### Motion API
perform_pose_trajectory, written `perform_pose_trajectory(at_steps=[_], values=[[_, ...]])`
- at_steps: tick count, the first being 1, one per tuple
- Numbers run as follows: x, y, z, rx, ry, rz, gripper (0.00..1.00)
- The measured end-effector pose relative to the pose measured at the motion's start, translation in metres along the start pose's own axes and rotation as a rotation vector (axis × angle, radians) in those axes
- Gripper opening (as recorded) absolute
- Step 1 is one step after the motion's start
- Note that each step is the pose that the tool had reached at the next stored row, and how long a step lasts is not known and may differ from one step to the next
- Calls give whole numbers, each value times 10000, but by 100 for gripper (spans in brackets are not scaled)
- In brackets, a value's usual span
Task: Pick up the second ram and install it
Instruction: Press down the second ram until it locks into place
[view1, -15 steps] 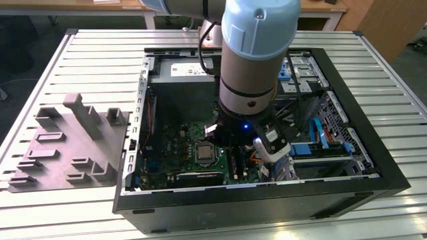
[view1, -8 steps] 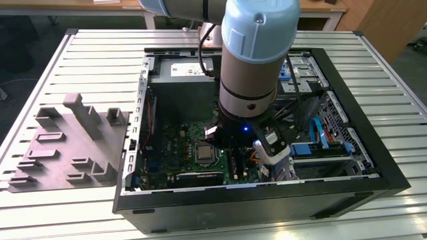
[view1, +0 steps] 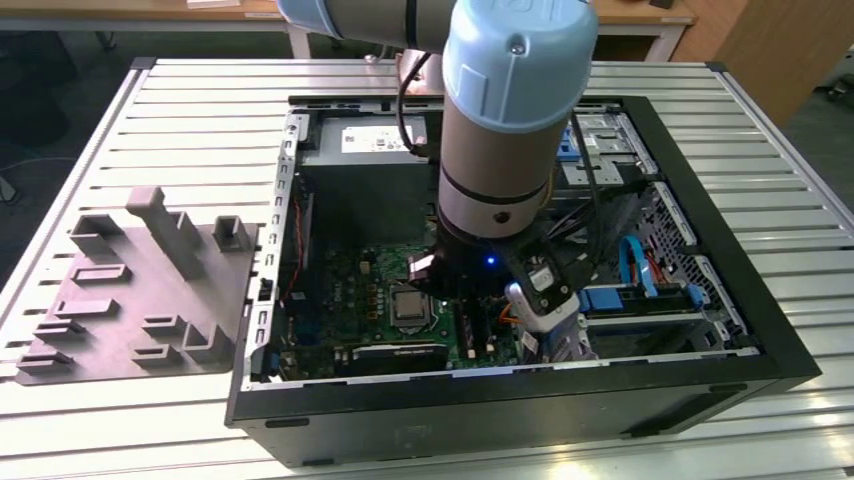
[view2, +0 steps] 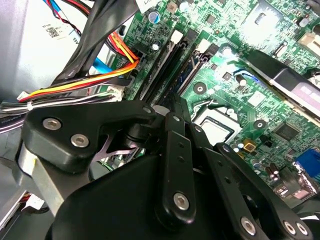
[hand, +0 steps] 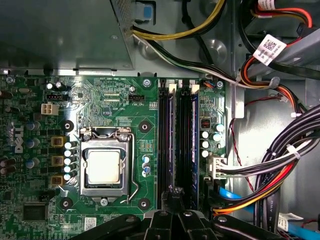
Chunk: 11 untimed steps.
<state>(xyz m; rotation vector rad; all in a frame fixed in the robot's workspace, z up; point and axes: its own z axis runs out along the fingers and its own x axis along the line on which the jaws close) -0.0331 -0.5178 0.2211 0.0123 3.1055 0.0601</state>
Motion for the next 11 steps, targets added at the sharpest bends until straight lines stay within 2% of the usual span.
perform_pose_trajectory(at_steps=[11], values=[[1,-2,26,-5,0,0,10]])
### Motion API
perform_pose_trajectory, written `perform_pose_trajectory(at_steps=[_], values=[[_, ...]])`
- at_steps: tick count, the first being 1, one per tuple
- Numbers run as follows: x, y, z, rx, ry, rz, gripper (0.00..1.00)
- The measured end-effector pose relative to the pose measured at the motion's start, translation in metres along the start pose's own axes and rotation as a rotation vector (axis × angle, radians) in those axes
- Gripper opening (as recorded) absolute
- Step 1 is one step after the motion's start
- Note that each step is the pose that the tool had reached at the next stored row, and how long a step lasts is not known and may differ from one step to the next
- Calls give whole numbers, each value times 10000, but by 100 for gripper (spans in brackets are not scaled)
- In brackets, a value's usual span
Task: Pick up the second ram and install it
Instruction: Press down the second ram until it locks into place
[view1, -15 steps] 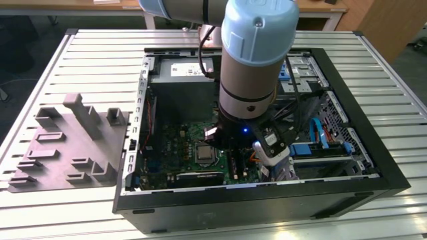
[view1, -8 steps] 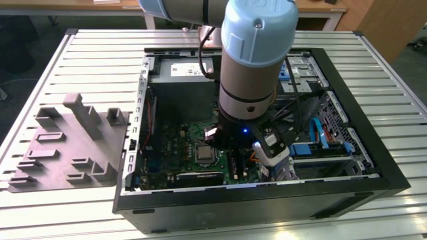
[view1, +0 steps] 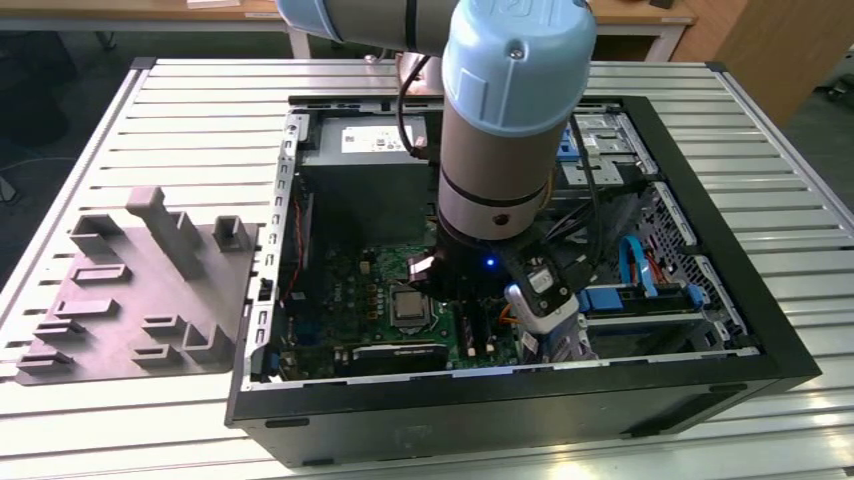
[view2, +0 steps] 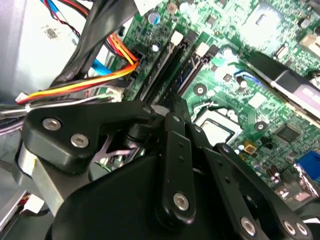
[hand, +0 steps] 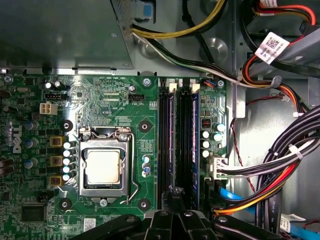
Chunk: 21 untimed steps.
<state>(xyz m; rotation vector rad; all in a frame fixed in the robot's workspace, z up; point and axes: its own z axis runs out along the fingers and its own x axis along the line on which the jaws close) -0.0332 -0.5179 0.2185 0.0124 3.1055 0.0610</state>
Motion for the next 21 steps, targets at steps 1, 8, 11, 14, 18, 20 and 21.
perform_pose_trajectory(at_steps=[1,8,11,14,18,20,21], values=[[0,0,0,0,0,0,10],[0,-2,12,-7,1,0,10],[0,-2,14,-9,0,0,10],[-1,1,-5,-27,-7,1,10],[-5,4,-129,-9,-1,0,10],[-7,7,-206,-5,0,0,10],[-9,8,-243,-8,-1,0,10]])
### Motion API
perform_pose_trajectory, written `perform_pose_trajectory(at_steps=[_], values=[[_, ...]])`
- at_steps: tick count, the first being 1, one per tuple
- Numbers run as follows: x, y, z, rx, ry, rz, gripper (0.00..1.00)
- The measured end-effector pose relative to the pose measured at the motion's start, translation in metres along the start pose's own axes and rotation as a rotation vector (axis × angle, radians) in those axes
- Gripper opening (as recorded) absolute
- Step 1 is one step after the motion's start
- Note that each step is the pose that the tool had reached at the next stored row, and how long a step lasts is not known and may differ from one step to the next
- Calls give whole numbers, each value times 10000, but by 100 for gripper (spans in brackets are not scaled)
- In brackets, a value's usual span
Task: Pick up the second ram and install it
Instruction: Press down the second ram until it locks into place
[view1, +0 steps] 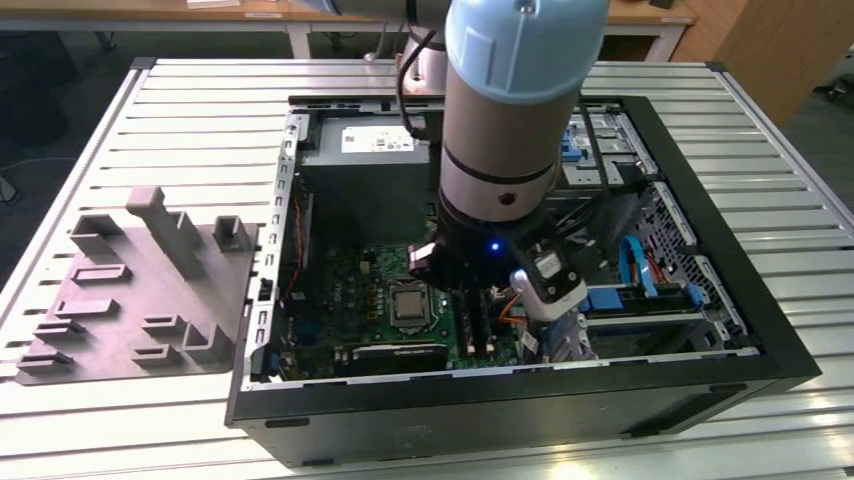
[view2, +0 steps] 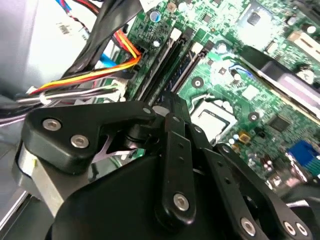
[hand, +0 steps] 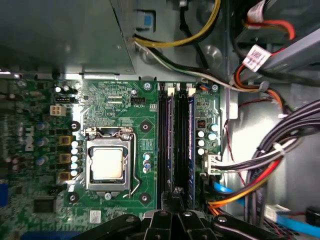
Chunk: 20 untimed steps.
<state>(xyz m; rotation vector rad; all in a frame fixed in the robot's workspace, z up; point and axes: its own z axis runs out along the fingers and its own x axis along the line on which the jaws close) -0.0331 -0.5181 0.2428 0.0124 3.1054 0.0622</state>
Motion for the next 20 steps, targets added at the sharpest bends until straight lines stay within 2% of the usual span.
perform_pose_trajectory(at_steps=[3,6,11,20], values=[[-3,4,-102,3,1,0,10],[-6,6,-161,4,1,-1,10],[-6,21,-162,4,2,-1,10],[-3,236,-148,2,1,0,10]])
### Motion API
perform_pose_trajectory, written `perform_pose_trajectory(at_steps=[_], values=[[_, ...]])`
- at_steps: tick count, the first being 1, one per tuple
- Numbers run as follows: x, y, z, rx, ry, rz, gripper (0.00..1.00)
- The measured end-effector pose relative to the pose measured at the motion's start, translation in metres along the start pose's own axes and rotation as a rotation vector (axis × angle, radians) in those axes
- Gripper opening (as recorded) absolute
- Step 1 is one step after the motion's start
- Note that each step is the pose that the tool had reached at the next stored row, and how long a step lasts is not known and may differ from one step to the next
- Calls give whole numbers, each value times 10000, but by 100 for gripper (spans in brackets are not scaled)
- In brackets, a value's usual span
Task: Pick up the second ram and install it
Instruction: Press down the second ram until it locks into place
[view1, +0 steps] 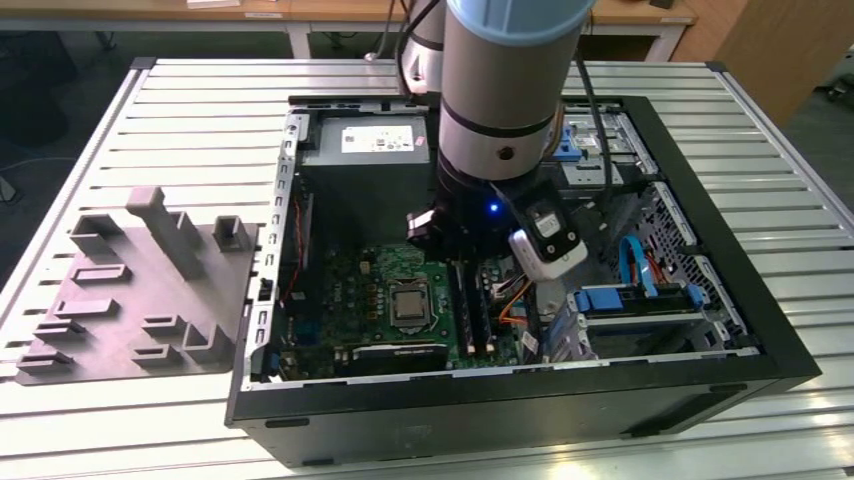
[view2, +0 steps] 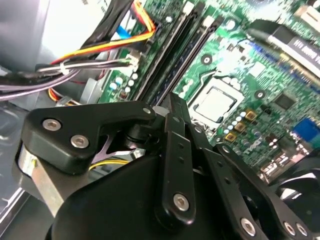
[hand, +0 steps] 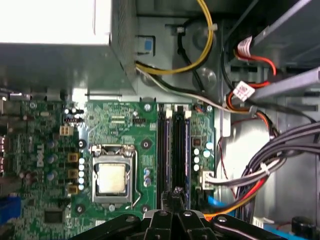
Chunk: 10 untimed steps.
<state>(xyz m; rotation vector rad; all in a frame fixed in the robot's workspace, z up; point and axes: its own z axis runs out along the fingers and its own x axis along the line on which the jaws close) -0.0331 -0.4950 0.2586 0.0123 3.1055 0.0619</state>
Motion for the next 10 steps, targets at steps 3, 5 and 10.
perform_pose_trajectory(at_steps=[3,5,10], values=[[-1,18,-7,4,2,-2,10],[0,19,-12,0,0,0,10],[0,19,-14,1,0,0,10]])
